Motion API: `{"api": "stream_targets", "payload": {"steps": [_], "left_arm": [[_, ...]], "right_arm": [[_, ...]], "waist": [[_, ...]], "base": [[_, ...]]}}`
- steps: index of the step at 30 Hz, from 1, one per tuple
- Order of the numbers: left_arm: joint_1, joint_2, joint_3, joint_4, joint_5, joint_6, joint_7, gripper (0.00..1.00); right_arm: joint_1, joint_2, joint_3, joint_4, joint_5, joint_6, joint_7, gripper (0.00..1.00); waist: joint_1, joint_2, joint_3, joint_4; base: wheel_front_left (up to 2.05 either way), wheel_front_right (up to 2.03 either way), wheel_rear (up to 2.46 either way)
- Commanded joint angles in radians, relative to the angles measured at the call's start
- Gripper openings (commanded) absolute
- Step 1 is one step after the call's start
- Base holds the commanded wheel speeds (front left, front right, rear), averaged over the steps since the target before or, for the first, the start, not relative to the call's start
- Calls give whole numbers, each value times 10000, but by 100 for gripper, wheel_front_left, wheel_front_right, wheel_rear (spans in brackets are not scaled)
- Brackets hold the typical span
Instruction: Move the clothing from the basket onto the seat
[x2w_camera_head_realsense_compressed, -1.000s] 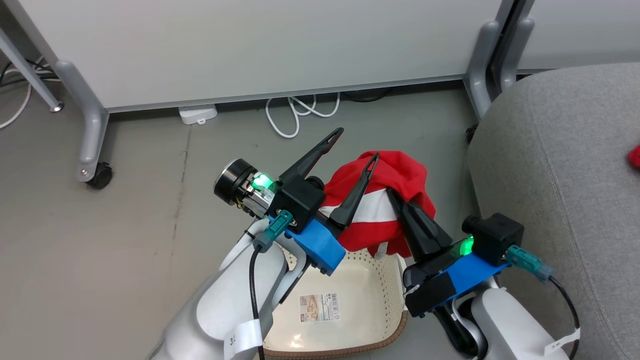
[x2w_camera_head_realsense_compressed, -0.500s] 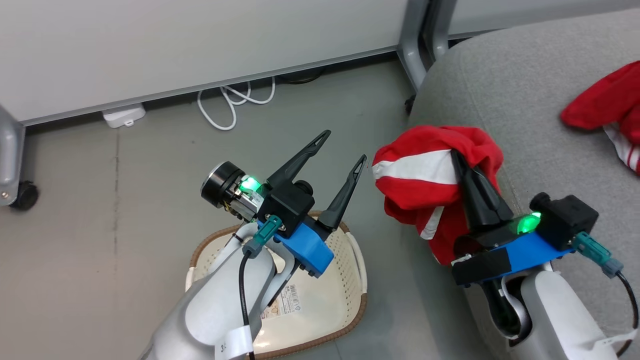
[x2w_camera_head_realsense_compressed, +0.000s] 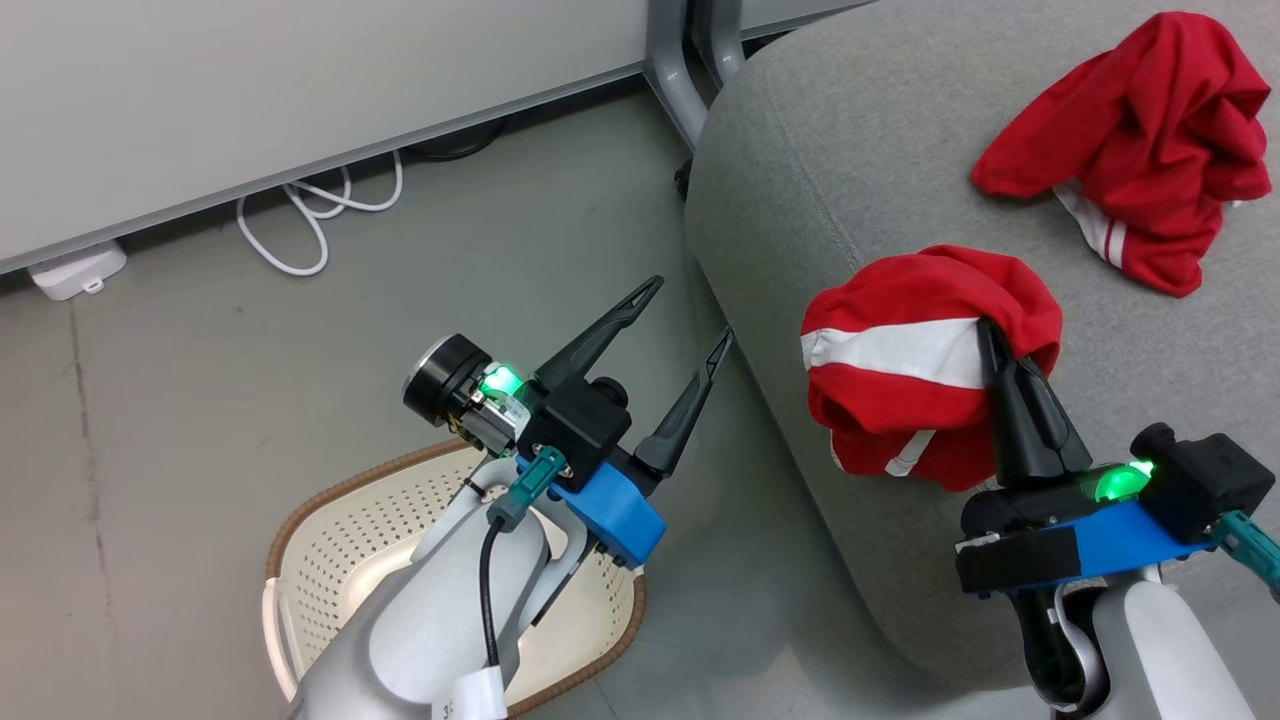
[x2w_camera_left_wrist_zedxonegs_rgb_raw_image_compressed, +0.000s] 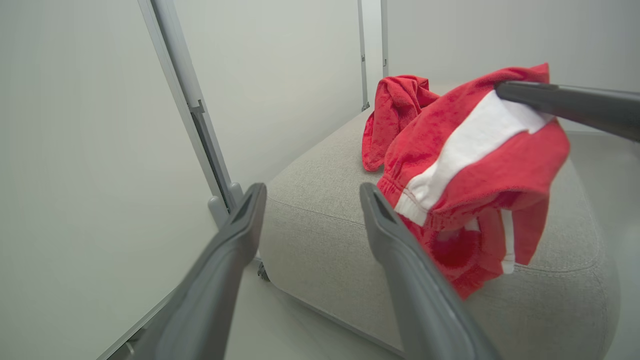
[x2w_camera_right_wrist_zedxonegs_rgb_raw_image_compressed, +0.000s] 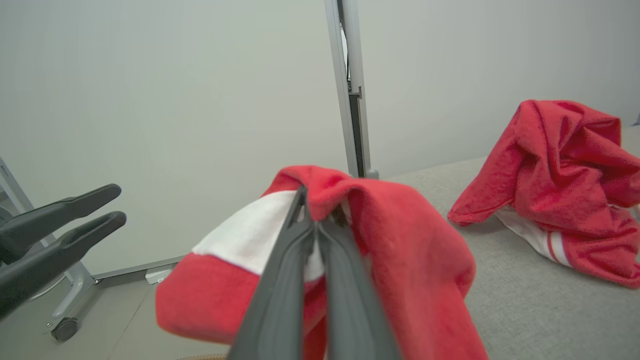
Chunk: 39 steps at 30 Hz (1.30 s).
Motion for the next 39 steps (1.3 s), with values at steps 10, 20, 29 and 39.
{"api": "stream_targets", "payload": {"steps": [10,20,29,39], "left_arm": [[-8,169,148,-124,95,-65,-44,100],[-607,368,336,-520,342,7,-44,100],[-1653,678,295,-893,771,15,-5,100],[-2413,935,163,-1302,1083,37,225,100]], "right_arm": [[-30,167,18,-214,-257,1,-2,0],[-2071,-110,-674,-784,-271,1,-2,0],[-5466,-1488,-2975,-1333,-448,1,0,0],[-7477,-4055,-5407,242,-534,1,2,0]], "waist": [[0,0,133,-288],[0,0,1263,-50],[0,0,3392,223],[0,0,5136,132]], "base": [[0,0,0],[0,0,0],[0,0,0],[0,0,0]]}}
